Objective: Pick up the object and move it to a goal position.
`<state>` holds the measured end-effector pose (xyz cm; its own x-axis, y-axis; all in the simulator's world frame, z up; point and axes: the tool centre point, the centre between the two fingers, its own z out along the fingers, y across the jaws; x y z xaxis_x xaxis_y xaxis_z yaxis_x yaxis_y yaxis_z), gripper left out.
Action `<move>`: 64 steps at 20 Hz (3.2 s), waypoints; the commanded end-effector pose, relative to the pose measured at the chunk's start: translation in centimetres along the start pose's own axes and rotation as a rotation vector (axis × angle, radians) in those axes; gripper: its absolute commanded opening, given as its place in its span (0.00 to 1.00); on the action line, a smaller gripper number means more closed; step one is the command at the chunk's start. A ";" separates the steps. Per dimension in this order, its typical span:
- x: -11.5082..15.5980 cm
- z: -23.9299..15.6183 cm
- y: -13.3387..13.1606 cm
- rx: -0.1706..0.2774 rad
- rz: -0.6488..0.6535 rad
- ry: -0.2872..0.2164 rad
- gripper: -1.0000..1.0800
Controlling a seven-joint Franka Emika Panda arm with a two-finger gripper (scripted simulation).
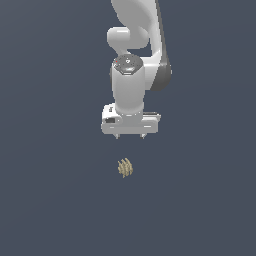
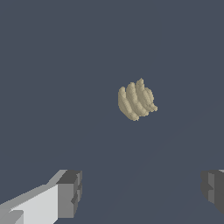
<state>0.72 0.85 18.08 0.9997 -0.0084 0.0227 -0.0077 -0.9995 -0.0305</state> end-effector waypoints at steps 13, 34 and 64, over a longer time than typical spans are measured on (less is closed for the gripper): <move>0.4 -0.7 -1.3 0.011 0.017 0.013 0.96; 5.2 5.8 1.0 -0.020 -0.307 -0.015 0.96; 6.6 14.2 2.4 -0.025 -0.448 -0.029 0.96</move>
<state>7.54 -1.17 4.24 0.9051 0.4252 -0.0018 0.4252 -0.9051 -0.0009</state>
